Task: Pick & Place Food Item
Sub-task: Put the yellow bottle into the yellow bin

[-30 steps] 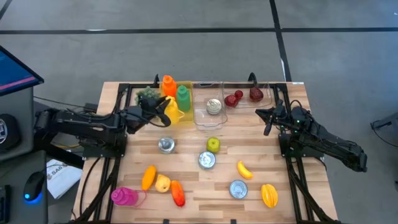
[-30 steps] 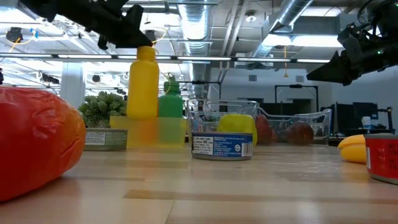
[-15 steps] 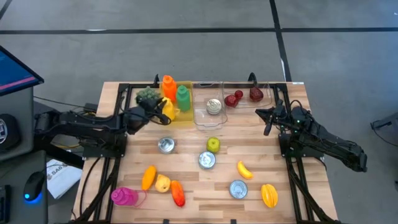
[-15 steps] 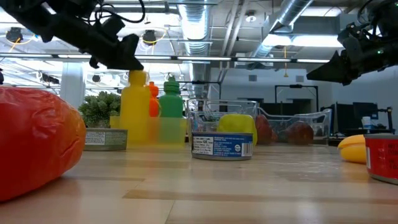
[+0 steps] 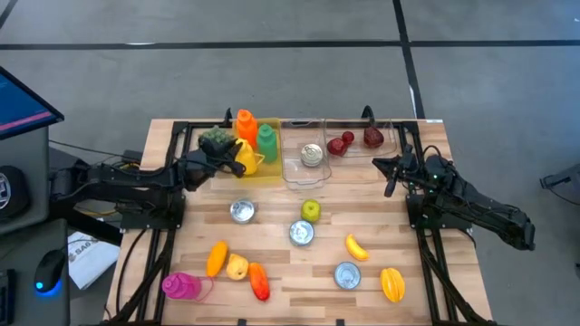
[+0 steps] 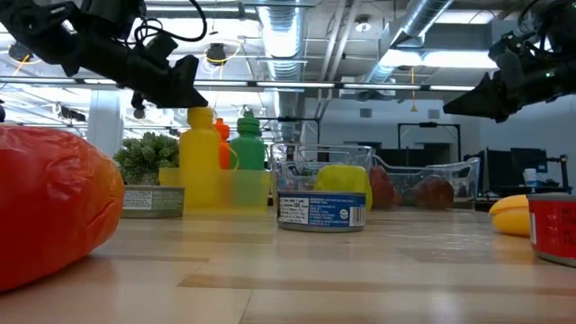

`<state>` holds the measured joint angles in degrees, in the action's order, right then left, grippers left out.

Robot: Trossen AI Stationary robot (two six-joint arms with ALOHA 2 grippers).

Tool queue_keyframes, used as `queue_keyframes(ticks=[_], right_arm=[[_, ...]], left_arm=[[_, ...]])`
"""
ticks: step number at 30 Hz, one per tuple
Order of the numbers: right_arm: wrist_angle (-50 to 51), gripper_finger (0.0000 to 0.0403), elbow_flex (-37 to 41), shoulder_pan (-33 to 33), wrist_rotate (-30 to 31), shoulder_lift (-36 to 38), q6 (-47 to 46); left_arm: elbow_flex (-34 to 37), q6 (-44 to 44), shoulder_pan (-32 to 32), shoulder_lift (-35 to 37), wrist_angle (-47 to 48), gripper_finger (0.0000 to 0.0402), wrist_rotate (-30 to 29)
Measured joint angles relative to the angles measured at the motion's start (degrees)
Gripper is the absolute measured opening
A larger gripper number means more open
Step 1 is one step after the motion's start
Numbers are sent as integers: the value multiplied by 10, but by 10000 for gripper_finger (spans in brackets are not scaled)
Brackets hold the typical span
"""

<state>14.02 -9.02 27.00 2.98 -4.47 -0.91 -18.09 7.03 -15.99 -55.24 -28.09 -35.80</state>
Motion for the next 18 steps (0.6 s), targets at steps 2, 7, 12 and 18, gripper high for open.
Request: queue_keyframes(ticks=[2, 7, 12, 18], right_arm=[[0, 33, 0, 0, 0, 0, 0], [-5, 33, 0, 0, 0, 0, 10], [-4, 33, 0, 1, 0, 0, 14], [-4, 33, 0, 1, 0, 0, 14]], left_arm=[[0, 9, -19, 0, 0, 58, 31], [-1, 10, -48, -7, -5, 58, 44], [-1, 10, -59, -10, -8, 59, 62], [-1, 10, -58, -10, -10, 72, 89]])
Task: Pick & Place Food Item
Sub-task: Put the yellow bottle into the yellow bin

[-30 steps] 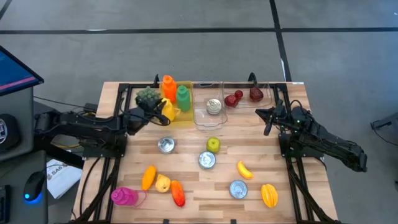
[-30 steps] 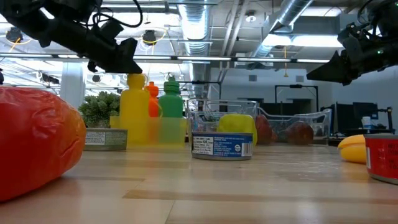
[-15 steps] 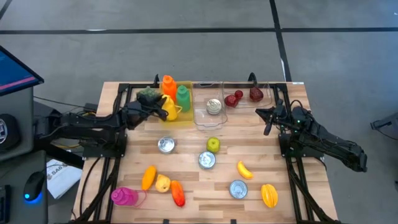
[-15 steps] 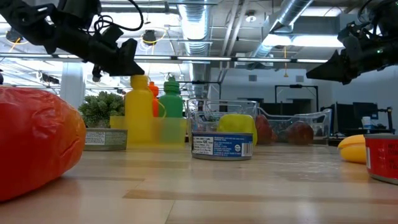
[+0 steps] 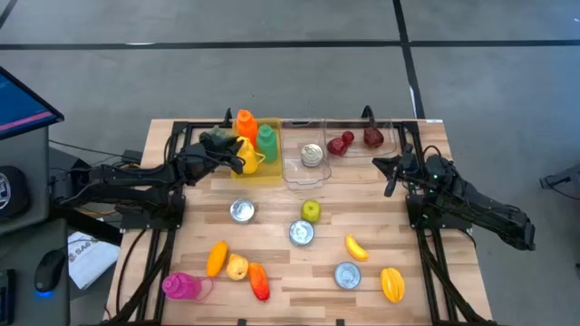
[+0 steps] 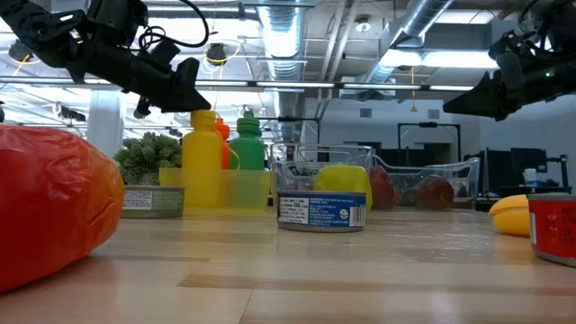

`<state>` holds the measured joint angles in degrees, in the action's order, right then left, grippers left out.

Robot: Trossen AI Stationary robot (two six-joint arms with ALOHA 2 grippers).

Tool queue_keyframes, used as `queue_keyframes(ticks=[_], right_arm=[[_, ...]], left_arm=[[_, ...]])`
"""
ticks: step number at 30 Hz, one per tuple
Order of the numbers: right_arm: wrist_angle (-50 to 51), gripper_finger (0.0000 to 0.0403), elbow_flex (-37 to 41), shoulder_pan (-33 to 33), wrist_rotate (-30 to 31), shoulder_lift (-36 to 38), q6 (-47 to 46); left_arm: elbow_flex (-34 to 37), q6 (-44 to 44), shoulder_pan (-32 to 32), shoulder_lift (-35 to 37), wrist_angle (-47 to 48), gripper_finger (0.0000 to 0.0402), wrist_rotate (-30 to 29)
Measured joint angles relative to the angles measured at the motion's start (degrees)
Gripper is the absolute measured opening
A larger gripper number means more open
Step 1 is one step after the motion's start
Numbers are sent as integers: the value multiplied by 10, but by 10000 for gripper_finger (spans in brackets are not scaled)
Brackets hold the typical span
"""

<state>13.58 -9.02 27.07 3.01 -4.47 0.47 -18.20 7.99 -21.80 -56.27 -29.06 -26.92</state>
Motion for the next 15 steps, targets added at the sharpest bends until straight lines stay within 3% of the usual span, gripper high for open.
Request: queue_keyframes(ticks=[15], right_arm=[[1, 33, 0, 0, 0, 0, 0]], left_arm=[[0, 0, 0, 0, -12, 176, 1]])
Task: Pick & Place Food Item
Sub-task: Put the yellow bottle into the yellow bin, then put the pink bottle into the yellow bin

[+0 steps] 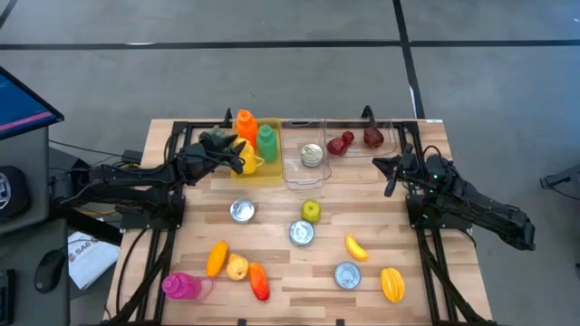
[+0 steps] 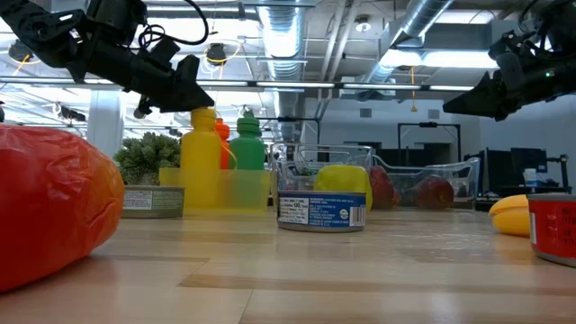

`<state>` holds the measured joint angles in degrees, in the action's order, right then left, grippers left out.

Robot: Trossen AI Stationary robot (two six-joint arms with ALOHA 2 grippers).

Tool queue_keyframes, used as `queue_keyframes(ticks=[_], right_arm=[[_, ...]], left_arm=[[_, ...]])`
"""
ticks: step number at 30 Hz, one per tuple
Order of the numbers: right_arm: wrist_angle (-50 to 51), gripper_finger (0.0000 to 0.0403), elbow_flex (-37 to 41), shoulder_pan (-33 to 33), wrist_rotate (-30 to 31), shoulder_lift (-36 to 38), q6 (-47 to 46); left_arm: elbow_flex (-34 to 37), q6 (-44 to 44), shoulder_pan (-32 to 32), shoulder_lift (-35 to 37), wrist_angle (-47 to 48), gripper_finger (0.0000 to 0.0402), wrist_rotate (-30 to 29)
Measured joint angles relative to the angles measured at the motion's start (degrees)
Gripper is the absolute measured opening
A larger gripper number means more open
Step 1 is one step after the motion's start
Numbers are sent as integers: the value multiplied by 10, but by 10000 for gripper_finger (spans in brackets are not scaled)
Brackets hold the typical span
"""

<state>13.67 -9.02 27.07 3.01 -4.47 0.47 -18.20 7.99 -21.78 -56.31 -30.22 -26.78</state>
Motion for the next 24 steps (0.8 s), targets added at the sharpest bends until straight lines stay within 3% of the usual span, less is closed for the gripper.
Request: queue_keyframes(ticks=[11, 24], right_arm=[[0, 33, 0, 0, 0, 0, 0], [0, 33, 0, 0, 0, 0, 0]], left_arm=[[0, -4, 0, 0, -71, 214, 23], [0, -18, 1, 10, -90, 191, 28]])
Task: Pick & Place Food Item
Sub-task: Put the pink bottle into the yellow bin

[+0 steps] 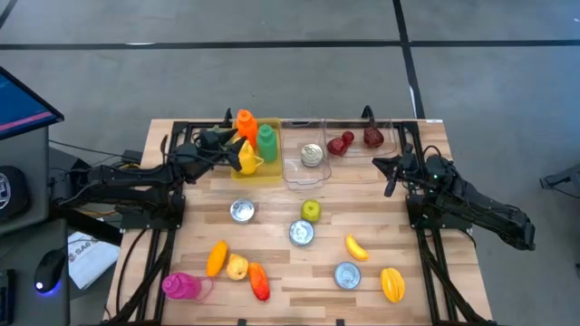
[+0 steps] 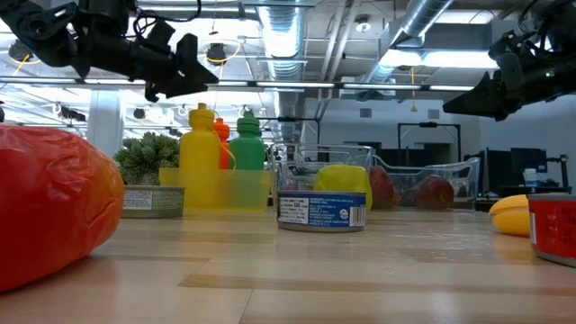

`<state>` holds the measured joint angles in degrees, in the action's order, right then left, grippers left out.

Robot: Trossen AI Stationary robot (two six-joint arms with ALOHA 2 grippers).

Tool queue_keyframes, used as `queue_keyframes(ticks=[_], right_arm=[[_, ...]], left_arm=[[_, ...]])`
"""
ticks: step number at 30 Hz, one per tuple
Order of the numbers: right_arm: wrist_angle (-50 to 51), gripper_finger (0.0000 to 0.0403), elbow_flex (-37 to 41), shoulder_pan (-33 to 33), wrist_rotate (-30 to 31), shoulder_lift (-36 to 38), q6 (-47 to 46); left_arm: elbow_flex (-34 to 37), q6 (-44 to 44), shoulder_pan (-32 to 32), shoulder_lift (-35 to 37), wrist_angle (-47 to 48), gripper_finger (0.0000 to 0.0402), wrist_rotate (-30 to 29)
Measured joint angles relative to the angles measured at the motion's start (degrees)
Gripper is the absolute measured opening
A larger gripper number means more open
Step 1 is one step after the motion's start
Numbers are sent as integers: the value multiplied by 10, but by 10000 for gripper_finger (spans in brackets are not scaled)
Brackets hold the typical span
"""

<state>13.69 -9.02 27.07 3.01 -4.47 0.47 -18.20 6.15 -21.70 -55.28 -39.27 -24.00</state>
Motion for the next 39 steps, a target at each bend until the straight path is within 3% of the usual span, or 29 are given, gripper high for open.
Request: queue_keyframes(ticks=[17, 27, 39], right_arm=[[0, 33, 0, 0, 0, 0, 1], [0, 33, 0, 0, 0, 0, 1], [0, 33, 0, 0, 0, 0, 1]], left_arm=[[0, -29, 67, 110, 8, 125, 76], [0, -29, 145, 114, 22, 97, 80], [0, -27, 249, 114, 51, 94, 80]])
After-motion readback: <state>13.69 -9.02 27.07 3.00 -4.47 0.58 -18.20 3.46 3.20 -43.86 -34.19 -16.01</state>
